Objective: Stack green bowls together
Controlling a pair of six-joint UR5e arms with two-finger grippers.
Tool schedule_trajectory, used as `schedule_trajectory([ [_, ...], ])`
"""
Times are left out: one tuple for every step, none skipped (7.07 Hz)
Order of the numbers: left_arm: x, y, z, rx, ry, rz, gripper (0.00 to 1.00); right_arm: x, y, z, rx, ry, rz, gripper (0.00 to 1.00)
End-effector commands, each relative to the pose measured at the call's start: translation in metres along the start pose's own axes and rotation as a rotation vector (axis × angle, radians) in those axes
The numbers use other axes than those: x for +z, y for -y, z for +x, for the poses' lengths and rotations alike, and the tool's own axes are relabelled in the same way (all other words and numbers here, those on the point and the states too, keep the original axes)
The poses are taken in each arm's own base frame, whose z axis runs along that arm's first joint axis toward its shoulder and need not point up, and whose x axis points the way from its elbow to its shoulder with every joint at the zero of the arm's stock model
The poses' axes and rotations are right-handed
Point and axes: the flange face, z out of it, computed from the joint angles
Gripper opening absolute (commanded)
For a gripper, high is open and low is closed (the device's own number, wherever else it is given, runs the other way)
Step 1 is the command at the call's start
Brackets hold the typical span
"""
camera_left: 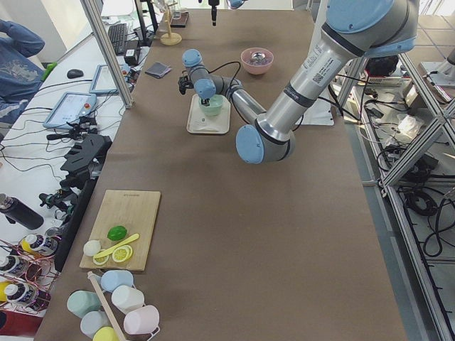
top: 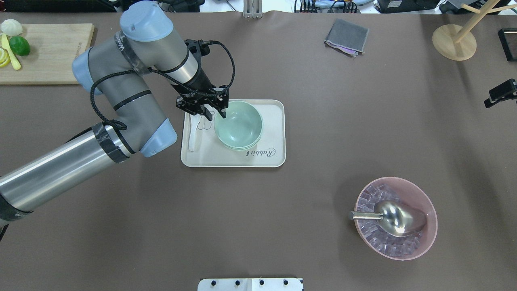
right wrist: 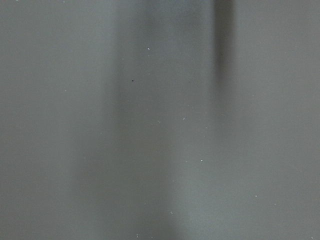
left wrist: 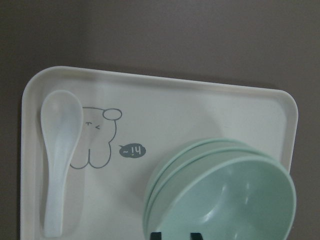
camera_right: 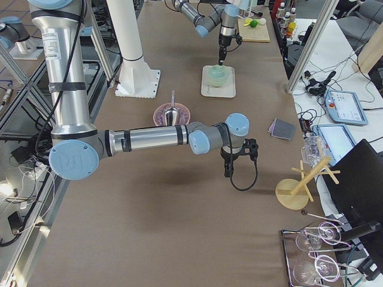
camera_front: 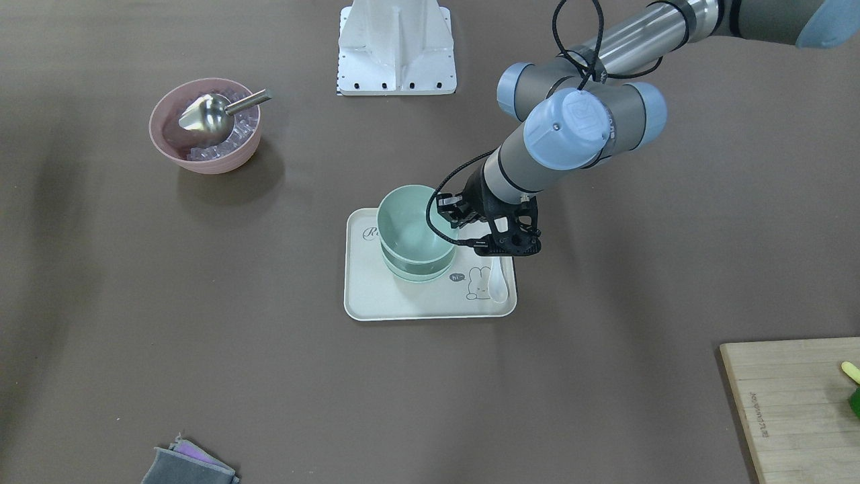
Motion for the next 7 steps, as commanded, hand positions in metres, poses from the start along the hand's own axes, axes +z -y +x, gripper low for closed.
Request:
schedule_trajectory([
  [-0.018,0.0,0.002,0.007,-0.018,0.019,0.99,-0.004,0.002,0.0,0.002,0.002,0.008,1.0],
  [-0.049,0.008,-0.024,-0.021,-0.013,0.053,0.99,-0.006,0.002,0.005,0.01,-0.001,0.011,1.0],
  [-0.083,-0.013,-0.078,-0.027,0.0,0.085,0.99,-0.011,0.003,0.019,-0.004,-0.003,0.017,1.0],
  [-0.116,-0.02,-0.131,0.043,0.019,0.138,0.99,-0.003,0.006,0.038,-0.048,-0.006,0.001,1.0],
  [-0.144,-0.014,-0.211,0.144,0.104,0.158,0.99,0.0,0.018,0.054,-0.097,-0.01,-0.004,1.0],
  [-0.178,-0.006,-0.294,0.246,0.203,0.157,0.99,0.001,0.033,0.059,-0.119,-0.01,-0.006,1.0],
  [-0.204,-0.009,-0.396,0.37,0.283,0.132,0.99,-0.007,0.034,0.066,-0.131,-0.001,0.004,1.0],
])
